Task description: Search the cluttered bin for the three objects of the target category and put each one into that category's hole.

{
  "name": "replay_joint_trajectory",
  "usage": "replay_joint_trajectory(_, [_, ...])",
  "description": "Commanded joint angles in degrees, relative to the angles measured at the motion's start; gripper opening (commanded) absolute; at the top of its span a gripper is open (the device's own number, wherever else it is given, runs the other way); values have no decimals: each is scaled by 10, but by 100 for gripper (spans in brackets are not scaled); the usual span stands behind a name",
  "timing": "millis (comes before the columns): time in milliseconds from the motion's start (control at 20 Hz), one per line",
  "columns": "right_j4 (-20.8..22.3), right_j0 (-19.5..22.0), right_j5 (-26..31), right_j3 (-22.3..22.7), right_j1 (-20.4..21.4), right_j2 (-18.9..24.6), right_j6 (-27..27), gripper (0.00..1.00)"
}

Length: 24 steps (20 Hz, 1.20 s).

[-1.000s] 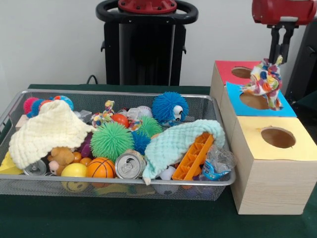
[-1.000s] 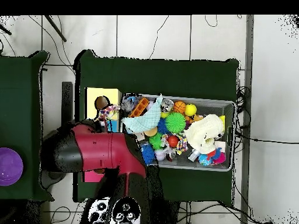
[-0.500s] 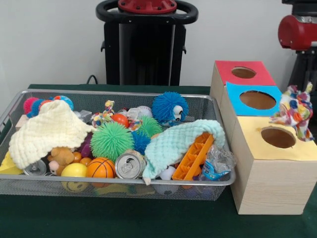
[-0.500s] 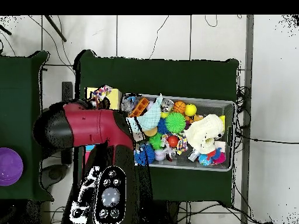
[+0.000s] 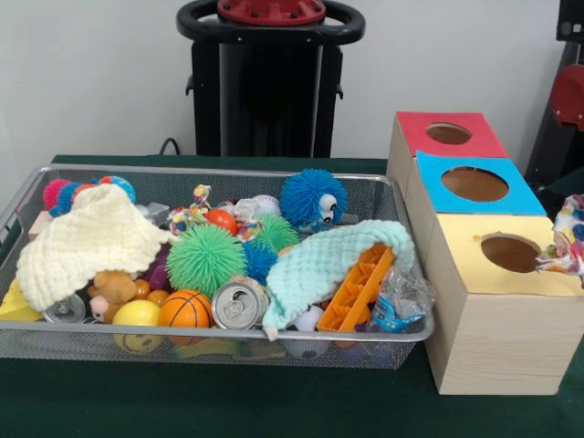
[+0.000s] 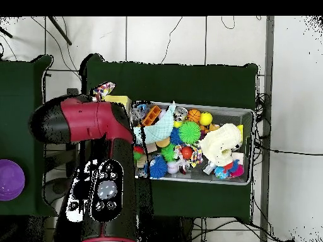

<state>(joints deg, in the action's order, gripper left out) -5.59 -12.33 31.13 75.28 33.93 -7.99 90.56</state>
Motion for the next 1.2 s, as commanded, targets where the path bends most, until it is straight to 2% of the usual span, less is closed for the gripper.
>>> replay_joint_trajectory(50, [-19,-11,77,4,-4,-20,160,0])
replay_joint_trajectory(400, [-12,-17,127,-4,15,-38,140,0])
replay_joint_trajectory(800, [-16,-16,135,-9,14,-39,142,0])
replay_joint_trajectory(1200, [-18,4,128,1,15,-29,124,0])
